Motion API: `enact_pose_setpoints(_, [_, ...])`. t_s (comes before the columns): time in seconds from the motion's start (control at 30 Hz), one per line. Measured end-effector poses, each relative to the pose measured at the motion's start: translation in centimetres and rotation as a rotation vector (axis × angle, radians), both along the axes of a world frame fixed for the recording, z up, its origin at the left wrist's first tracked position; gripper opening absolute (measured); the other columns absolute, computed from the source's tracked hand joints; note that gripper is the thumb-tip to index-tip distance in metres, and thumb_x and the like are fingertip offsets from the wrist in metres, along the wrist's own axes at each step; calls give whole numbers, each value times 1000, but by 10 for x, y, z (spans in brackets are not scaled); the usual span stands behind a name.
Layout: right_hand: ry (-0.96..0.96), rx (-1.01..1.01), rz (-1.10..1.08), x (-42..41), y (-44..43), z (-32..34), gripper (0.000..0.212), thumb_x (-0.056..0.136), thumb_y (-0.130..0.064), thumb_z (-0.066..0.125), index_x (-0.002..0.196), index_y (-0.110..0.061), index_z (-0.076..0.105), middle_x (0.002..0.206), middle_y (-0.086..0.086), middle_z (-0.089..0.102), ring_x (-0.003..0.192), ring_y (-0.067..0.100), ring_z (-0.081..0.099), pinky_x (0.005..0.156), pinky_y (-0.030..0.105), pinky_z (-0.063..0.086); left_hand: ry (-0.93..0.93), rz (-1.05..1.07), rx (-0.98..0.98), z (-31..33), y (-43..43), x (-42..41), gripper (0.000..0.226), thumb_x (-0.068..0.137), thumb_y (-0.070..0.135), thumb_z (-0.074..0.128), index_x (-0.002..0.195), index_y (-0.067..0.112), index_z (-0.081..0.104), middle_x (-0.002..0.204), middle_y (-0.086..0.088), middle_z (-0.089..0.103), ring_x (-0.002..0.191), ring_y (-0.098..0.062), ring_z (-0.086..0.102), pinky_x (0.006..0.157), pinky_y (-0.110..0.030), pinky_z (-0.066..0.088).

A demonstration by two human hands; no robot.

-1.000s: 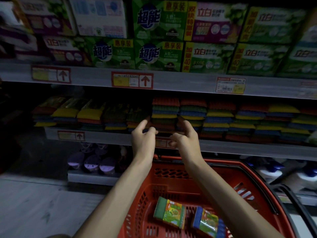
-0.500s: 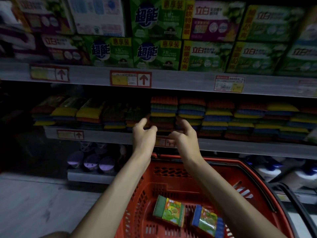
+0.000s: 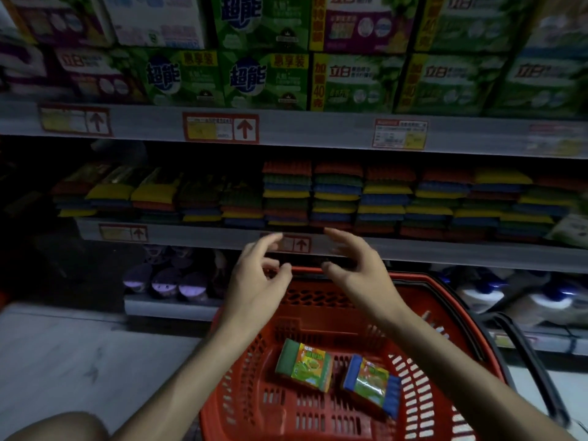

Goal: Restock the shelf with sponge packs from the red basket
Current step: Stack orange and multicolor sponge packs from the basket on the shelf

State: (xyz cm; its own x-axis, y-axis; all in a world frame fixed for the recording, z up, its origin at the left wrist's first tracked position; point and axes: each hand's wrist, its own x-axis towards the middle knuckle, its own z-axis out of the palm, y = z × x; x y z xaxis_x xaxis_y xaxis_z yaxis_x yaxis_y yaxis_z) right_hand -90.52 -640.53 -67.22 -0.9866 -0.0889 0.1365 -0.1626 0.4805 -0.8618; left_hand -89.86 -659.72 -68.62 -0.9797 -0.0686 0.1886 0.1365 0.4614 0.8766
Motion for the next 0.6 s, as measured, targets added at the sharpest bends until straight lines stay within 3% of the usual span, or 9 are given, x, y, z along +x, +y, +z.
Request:
enact_pose_setpoints(0.1, [2, 135, 51, 19, 24, -12, 52, 92, -21, 72, 141, -29, 57, 137, -13, 56, 129, -1, 49, 103, 8, 35, 38, -110, -174, -13, 6, 23, 47, 93, 22, 70, 136, 36, 58, 122, 21, 55, 107, 3, 59, 88, -22, 52])
enact_pose_setpoints(0.2, [-51, 232, 116, 34, 44, -24, 49, 92, -27, 73, 138, -30, 59, 132, -15, 58, 124, -1, 54, 106, 21, 44, 31, -210, -293, -27, 13, 40, 47, 93, 26, 70, 138, 35, 57, 126, 22, 52, 112, 3, 55, 96, -16, 45])
enact_pose_setpoints(0.33, [-219, 460, 235, 39, 69, -54, 48, 91, -32, 72, 137, -25, 60, 130, -6, 62, 120, 11, 60, 100, 26, 49, -33, -329, -501, -52, 24, 49, 52, 94, 35, 66, 144, 35, 51, 131, 19, 48, 119, -5, 55, 102, -27, 46])
enact_pose_setpoints(0.47, [-445, 769, 432, 41, 89, -103, 60, 91, -42, 71, 144, -18, 54, 143, 6, 59, 131, 25, 54, 103, 28, 42, -119, -486, -851, -84, 37, 51, 64, 95, 43, 60, 154, 36, 36, 144, 14, 40, 131, -15, 45, 106, -34, 38])
enact_pose_setpoints(0.6, [-614, 928, 431, 35, 98, -156, 78, 85, -60, 70, 143, -11, 50, 148, 16, 51, 136, 33, 48, 109, 35, 42, -250, -653, -1158, -123, 47, 40, 78, 92, 46, 63, 158, 29, 25, 149, -1, 37, 136, -26, 41, 108, -44, 37])
